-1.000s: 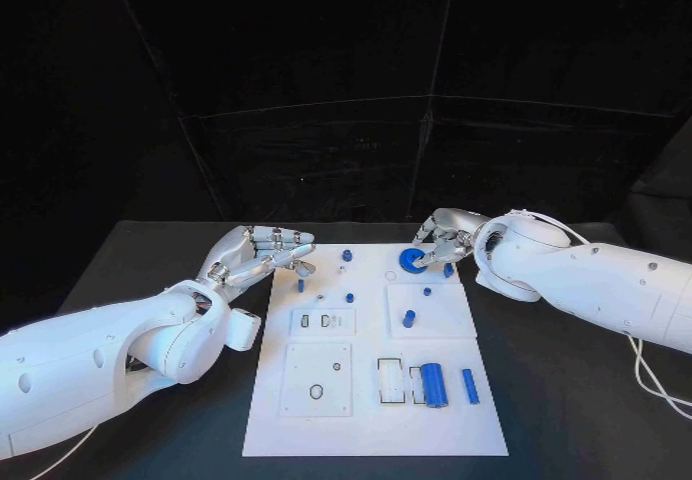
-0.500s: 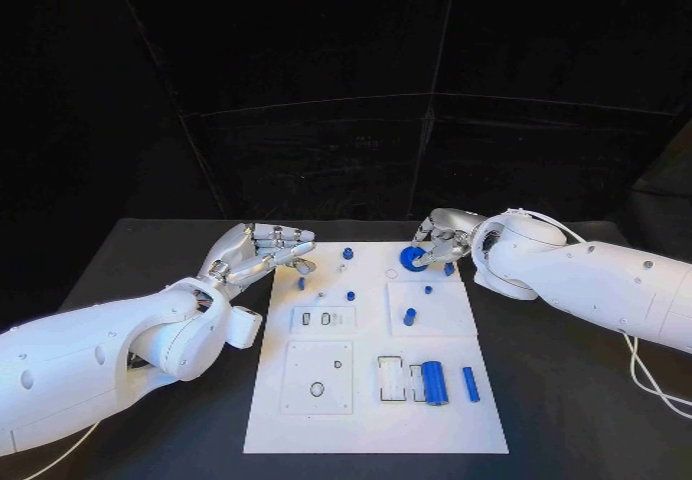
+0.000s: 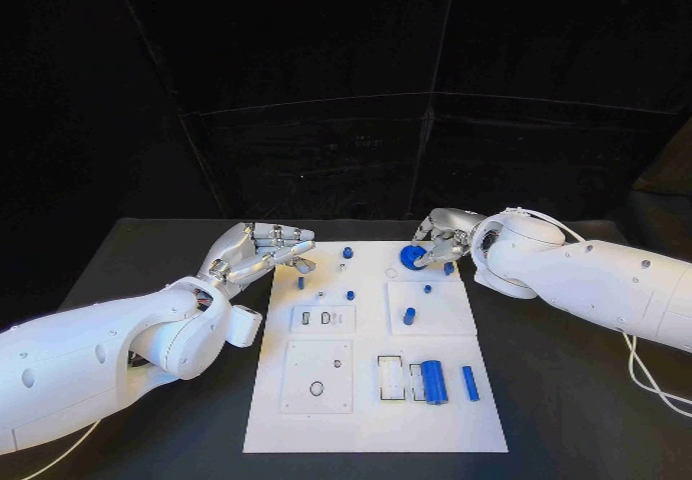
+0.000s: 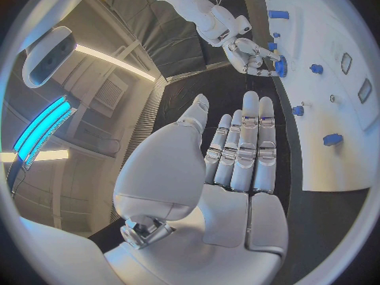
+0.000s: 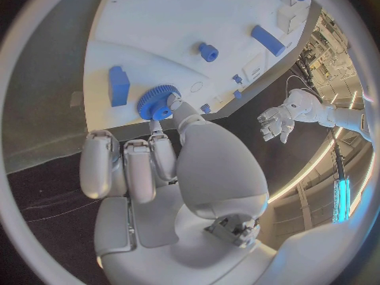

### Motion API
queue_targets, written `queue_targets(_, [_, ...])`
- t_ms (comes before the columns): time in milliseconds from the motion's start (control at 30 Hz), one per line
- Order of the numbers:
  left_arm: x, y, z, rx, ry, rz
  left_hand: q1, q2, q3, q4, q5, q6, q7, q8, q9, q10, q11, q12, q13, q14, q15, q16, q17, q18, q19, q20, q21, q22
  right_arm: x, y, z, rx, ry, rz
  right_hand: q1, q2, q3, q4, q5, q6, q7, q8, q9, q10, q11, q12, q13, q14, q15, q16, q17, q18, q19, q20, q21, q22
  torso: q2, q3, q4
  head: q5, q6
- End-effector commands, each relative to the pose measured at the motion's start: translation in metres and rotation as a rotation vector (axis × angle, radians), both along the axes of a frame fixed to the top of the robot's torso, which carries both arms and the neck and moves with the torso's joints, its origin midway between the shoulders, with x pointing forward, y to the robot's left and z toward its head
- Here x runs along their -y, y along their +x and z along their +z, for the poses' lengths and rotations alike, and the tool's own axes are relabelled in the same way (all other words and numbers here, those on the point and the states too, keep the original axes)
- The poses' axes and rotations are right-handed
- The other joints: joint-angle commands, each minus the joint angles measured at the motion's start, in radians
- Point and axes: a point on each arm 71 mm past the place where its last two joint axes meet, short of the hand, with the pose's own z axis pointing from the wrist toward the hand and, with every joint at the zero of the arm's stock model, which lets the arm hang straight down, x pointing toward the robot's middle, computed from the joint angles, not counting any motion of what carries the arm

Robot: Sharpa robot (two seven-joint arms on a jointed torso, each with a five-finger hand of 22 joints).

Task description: Assemble the parts on the task board

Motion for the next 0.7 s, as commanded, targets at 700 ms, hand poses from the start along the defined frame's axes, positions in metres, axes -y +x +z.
queue_targets(700, [0.0, -0.001, 0.001, -0.001, -0.001, -0.012, 0.004, 0.012, 0.0, -0.008, 0.001, 0.004, 0.003, -0.004, 0.0, 0.003, 0.004, -0.003, 0.0, -0.006, 0.003, -0.006, 0.002, 0.011, -0.006, 0.001, -0.005, -0.001, -0.025, -0.012, 0.014, 0.195, 0.064, 0.078, -0.015, 0.056, 0.159, -0.077, -0.109, 0.175, -0.042, 0.036, 0.001, 0.043, -0.039, 0.028, 0.049, 0.057, -0.028, 0.005, 0.017, -0.009, 0.016, -0.027, 0.014, 0.024, -0.002, -0.001, 0.0023, 0.005, 0.008])
